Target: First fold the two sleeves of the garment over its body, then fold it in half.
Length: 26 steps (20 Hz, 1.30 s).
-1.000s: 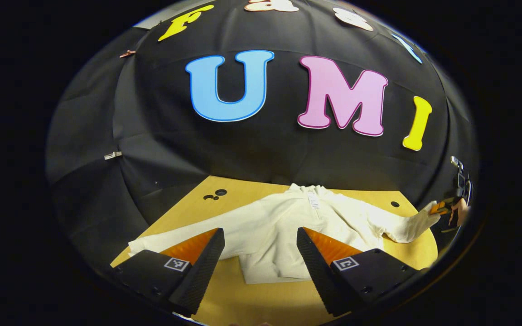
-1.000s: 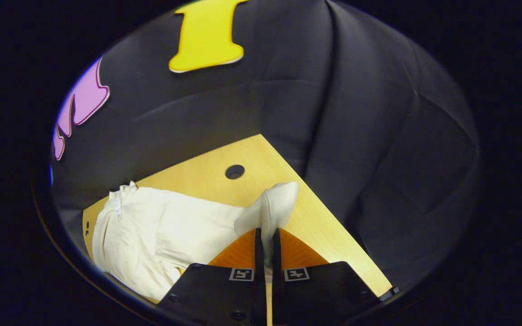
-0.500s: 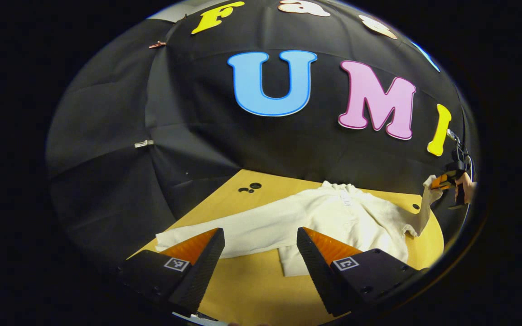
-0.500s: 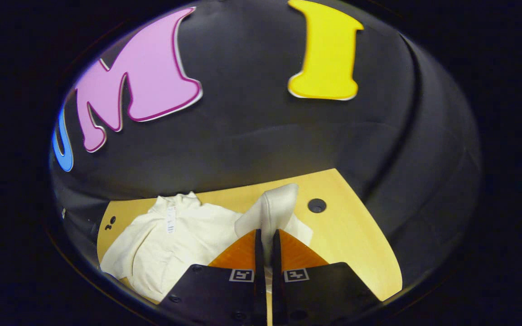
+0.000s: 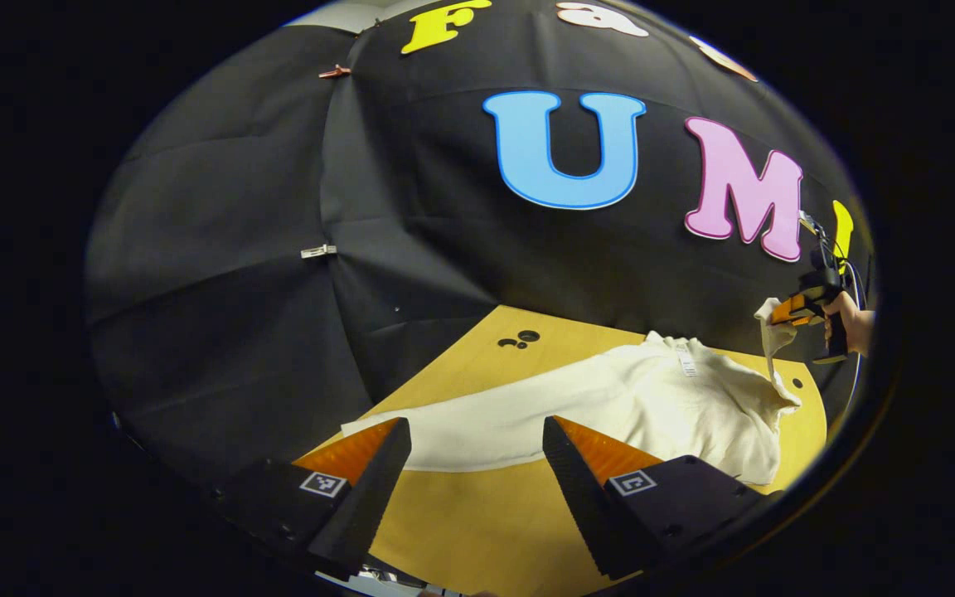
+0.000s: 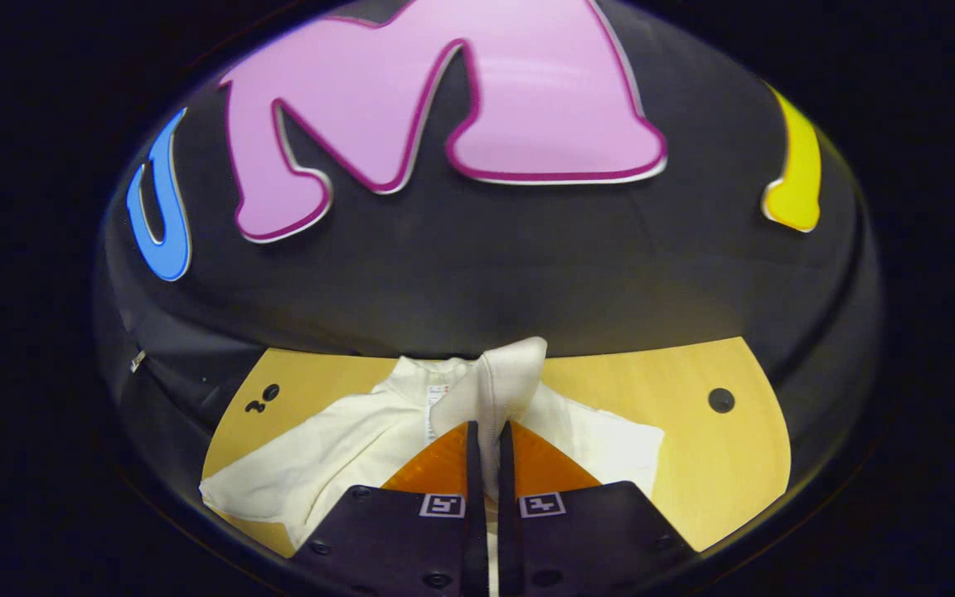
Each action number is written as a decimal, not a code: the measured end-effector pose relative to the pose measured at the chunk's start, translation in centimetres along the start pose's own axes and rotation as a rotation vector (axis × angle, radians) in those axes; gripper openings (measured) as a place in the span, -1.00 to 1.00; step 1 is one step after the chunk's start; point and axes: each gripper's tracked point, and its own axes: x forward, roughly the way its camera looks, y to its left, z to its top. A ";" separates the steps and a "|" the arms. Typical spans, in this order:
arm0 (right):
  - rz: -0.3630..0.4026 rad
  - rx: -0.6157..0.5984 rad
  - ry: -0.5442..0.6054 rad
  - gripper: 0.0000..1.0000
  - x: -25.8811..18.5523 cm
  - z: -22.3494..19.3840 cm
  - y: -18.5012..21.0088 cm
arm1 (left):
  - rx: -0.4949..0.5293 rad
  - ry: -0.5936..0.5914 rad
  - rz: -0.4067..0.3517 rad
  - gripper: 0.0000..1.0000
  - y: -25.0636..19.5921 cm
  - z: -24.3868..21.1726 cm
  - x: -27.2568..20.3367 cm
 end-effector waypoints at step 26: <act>0.290 -0.201 0.051 1.00 2.9 -11.4 21.7 | -0.094 0.052 0.166 0.98 12.1 -4.5 7.4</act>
